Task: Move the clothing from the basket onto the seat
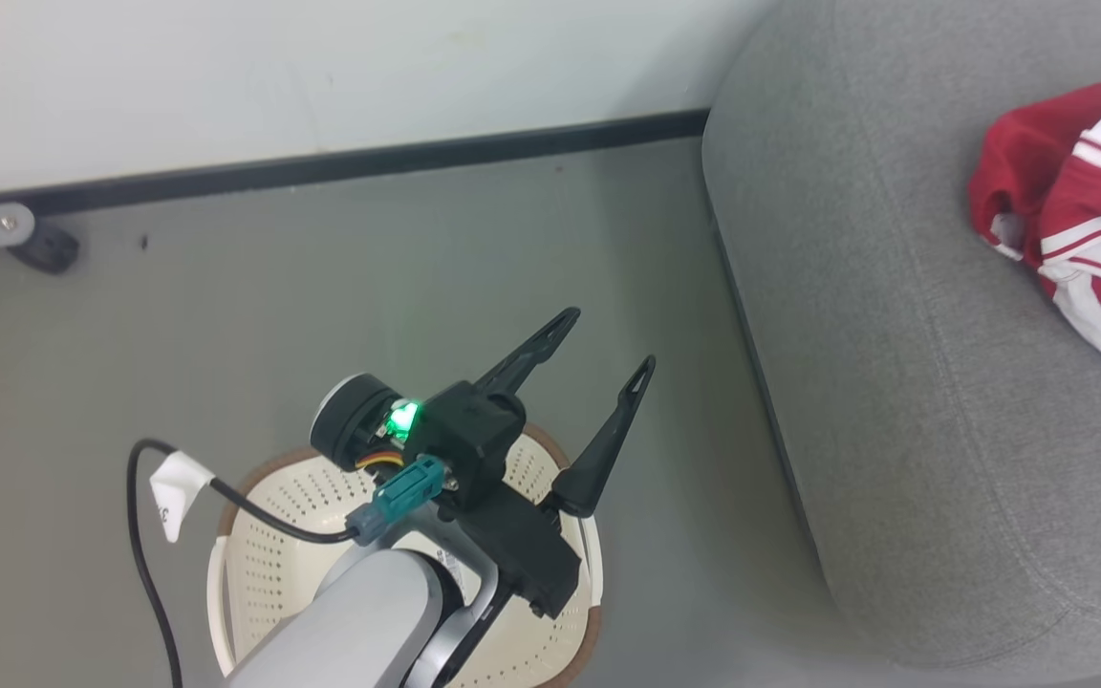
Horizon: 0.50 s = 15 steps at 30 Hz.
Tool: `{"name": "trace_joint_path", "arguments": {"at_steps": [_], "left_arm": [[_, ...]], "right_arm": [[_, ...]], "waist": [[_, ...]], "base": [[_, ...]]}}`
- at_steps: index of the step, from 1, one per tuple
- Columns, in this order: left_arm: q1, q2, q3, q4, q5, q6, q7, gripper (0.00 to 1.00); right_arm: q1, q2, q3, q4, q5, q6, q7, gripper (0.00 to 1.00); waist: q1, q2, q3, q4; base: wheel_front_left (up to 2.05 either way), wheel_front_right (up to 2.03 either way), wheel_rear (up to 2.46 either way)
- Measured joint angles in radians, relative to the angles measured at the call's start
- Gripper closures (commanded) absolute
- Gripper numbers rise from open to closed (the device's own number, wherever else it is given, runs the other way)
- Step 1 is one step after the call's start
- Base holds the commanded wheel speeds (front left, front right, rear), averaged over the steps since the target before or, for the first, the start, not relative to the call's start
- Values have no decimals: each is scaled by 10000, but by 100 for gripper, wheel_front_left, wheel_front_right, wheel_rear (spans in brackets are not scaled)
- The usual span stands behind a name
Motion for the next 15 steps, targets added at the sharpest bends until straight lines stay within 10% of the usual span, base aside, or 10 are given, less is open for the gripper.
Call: {"name": "trace_joint_path", "arguments": {"at_steps": [15], "left_arm": [[1208,226,451,15,-378,219,-633,0]], "right_arm": [[671,-295,-98,-2033,88,0,-660,0]], "waist": [[-1,-1,-1616,185]], "base": [[0,0,0]]}}
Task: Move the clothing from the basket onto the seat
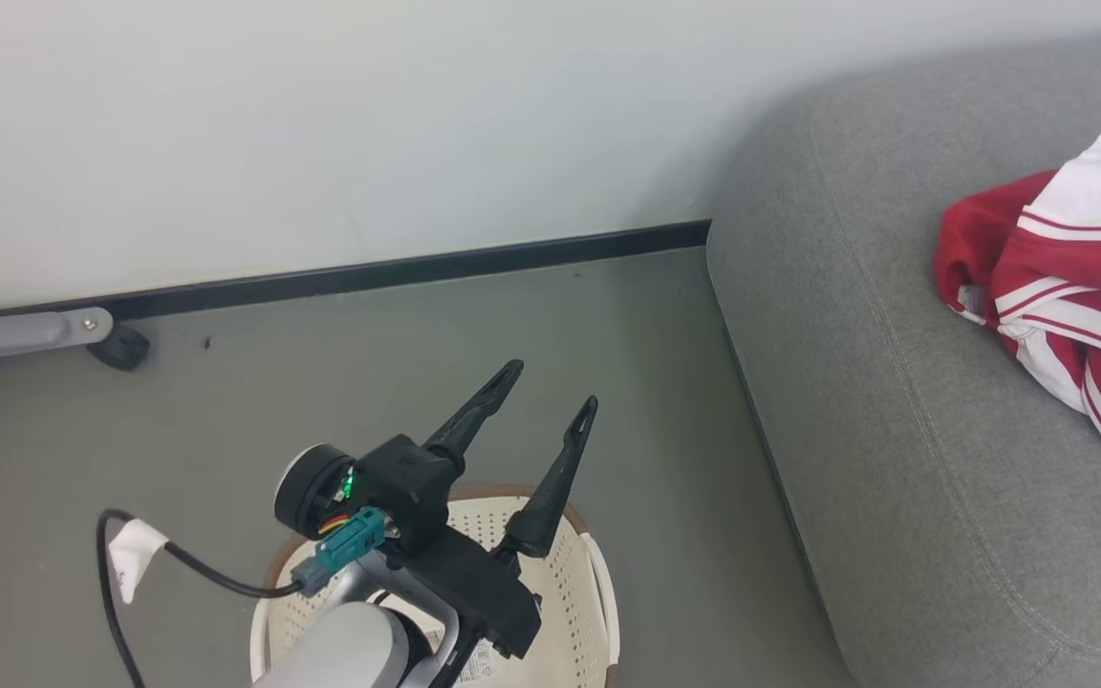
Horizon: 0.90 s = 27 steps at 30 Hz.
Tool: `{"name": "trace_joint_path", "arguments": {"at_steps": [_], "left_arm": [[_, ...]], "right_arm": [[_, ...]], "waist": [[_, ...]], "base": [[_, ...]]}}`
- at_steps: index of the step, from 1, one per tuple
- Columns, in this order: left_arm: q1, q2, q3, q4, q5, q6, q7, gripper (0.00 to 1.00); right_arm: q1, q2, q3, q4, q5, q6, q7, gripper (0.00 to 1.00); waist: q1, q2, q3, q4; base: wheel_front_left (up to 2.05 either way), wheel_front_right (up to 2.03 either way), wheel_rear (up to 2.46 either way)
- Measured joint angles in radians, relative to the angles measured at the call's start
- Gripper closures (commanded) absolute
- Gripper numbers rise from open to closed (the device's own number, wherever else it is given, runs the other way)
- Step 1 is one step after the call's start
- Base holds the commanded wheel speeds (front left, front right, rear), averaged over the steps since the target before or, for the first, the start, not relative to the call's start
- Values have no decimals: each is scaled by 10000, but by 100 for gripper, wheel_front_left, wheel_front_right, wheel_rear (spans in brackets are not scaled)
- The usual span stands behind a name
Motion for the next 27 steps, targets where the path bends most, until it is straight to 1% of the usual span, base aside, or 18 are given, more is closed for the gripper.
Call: {"name": "trace_joint_path", "arguments": {"at_steps": [5,10,14,17,22,23,24,25,26,27], "left_arm": [[352,111,270,-132,-199,159,-142,0],[762,393,577,-282,-232,337,-199,0],[1091,575,890,-405,-263,474,-205,0],[1380,660,1101,-495,-303,566,-215,0],[1941,759,1555,-570,-370,681,-309,0],[2044,771,1639,-604,-395,683,-347,0],[2250,777,1831,-694,-399,685,-389,0],[2357,784,1941,-721,-405,686,-403,0],[2357,784,1941,-721,-405,686,-403,0],[2456,798,2025,-729,-405,686,-466,0]], "right_arm": [[523,6,-263,-934,82,-8,-79,0],[667,-12,-704,-1524,451,-2,-84,0],[1310,186,-941,-2343,677,-119,-86,0],[1913,431,-1003,-3143,690,-370,-86,0],[2663,717,-1101,-4291,667,-901,-86,0],[2820,734,-1137,-4495,629,-1032,-86,0],[3169,777,-1200,-4905,543,-1271,-86,0],[3334,830,-1216,-5099,500,-1379,-86,0],[3334,830,-1216,-5099,500,-1379,-86,0],[3497,894,-1220,-5273,460,-1486,-86,0]], "waist": [[0,0,-427,298],[1,-1,-755,697],[1,-1,-989,1013],[1,-1,-1145,1239],[1,0,-1385,1556],[2,-1,-1431,1609],[2,0,-1518,1715],[2,0,-1557,1762],[2,0,-1557,1762],[2,-1,-1595,1806]], "base": [[0,0,0],[0,0,0],[0,0,0],[0,0,0],[0,0,0],[0,0,0],[0,0,0],[0,0,0],[0,0,0],[0,0,0]]}}
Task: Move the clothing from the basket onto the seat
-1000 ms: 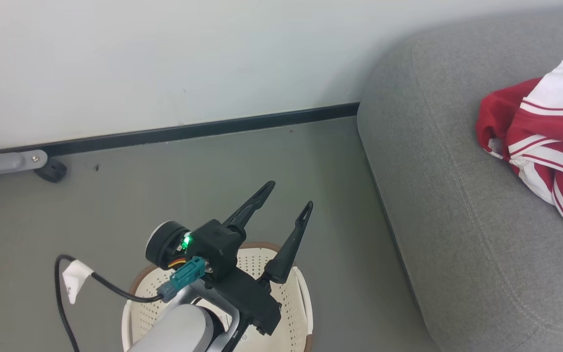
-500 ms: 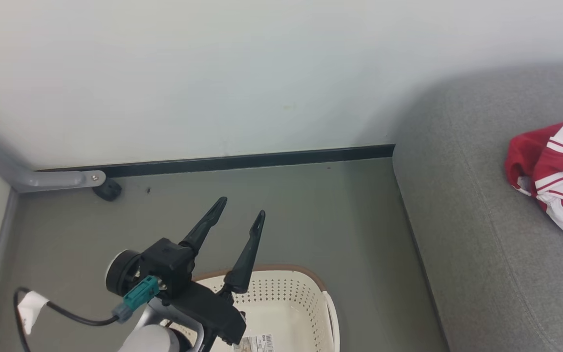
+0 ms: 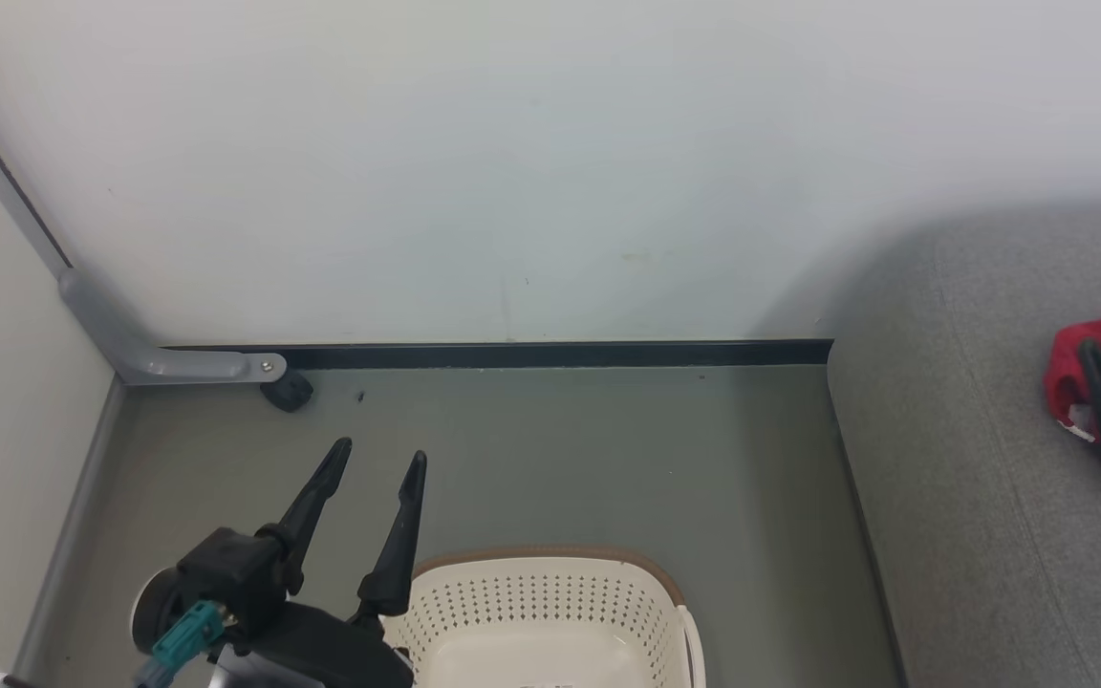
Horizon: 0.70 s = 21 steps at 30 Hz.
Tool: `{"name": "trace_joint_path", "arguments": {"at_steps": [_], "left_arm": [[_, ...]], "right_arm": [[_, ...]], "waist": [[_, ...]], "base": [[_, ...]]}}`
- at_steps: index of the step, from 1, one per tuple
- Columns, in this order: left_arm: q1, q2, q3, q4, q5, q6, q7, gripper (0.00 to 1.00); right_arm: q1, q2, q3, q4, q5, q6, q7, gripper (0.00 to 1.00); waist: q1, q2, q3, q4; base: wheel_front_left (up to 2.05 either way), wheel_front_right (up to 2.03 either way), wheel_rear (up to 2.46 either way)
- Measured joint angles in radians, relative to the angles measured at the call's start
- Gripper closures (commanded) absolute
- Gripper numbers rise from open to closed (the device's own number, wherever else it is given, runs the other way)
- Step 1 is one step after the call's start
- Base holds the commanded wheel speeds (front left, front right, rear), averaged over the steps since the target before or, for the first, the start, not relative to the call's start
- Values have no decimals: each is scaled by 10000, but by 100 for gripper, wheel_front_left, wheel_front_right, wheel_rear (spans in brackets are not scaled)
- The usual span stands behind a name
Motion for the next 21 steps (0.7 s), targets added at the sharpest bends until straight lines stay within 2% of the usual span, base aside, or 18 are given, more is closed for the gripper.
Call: {"name": "trace_joint_path", "arguments": {"at_steps": [4,9,15,21], "left_arm": [[472,13,370,-59,-2,40,-98,0],[964,-94,836,-121,-13,86,-299,0],[1615,-487,1442,-117,-86,86,-627,0],[1959,-644,1728,-215,123,86,-802,0]], "right_arm": [[664,226,-17,-639,-178,-380,0,0],[1384,439,-194,-1070,-316,-654,0,0],[2115,938,-399,-1517,-746,-813,0,0],[2550,1333,-652,-1699,-1026,-917,0,0]], "waist": [[-1,0,-134,140],[0,0,-233,239],[0,1,-382,304],[0,2,-471,295]], "base": [[0,0,0],[0,0,0],[0,0,0],[0,0,0]]}}
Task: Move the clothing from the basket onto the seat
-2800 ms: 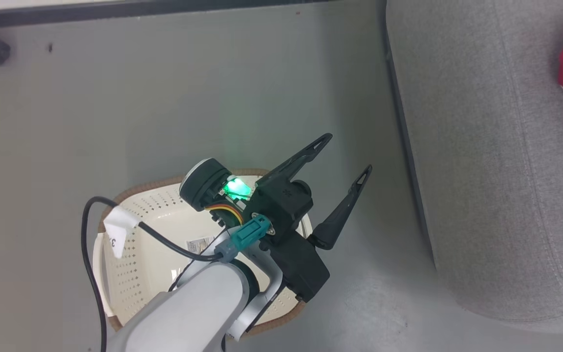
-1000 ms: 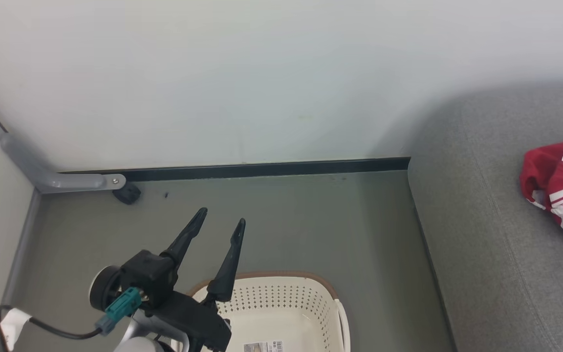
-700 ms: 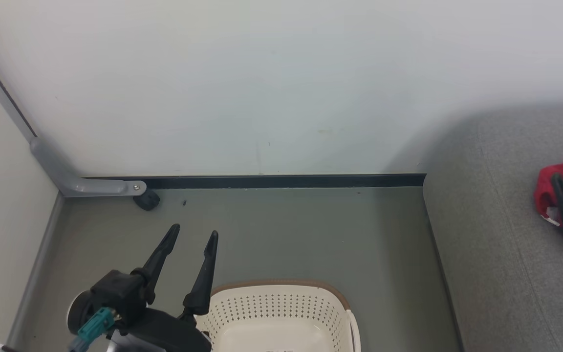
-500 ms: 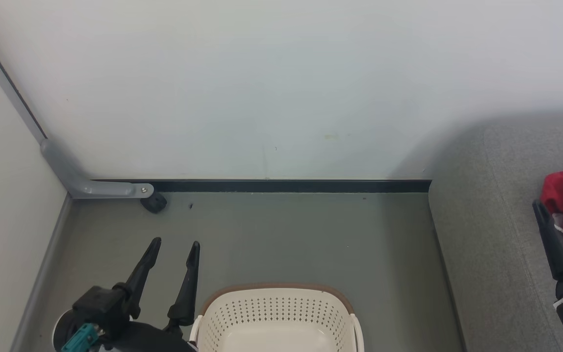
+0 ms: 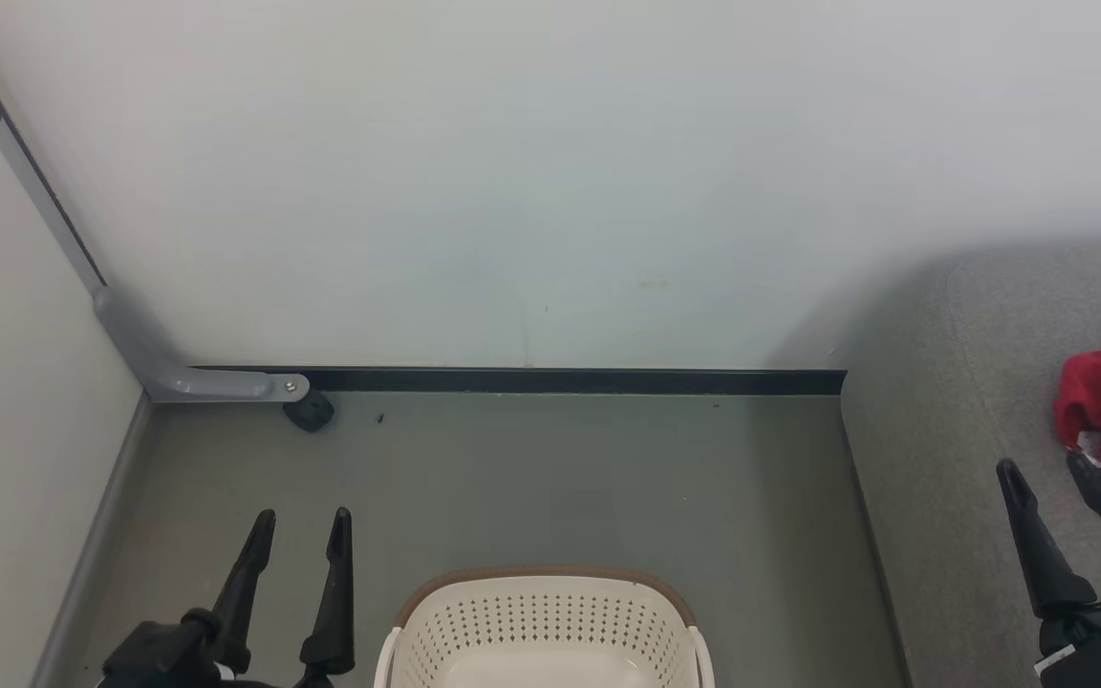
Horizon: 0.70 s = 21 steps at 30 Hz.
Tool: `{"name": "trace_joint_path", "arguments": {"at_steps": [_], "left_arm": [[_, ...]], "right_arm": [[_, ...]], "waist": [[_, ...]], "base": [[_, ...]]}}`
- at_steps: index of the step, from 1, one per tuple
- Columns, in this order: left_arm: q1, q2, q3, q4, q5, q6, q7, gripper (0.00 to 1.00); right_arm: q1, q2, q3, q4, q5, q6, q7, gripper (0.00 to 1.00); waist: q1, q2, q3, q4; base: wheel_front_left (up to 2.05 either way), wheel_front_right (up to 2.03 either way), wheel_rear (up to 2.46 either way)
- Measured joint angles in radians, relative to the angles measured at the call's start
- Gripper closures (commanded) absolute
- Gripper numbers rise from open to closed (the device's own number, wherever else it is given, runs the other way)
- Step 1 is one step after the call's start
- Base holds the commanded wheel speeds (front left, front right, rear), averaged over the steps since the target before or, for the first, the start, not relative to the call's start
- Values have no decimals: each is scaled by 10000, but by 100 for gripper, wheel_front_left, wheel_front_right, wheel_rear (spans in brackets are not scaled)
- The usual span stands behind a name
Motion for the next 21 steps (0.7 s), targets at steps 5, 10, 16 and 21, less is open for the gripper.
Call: {"name": "trace_joint_path", "arguments": {"at_steps": [5,10,16,21], "left_arm": [[60,-77,84,-50,136,0,-86,0],[243,-184,138,-25,284,0,-88,0],[242,-297,153,-15,497,0,-88,0],[242,-370,165,-15,579,0,-88,0]], "right_arm": [[272,245,-343,-10,-357,-2,0,0],[511,385,-732,107,-527,-2,0,0],[622,805,-911,117,-907,-4,0,0],[653,1034,-1043,117,-1126,-50,0,0]], "waist": [[0,-1,-3,-20],[0,-1,-6,-31],[0,-1,-13,-31],[0,-1,-11,-30]], "base": [[0,0,0],[0,0,0],[0,0,0],[0,0,0]]}}
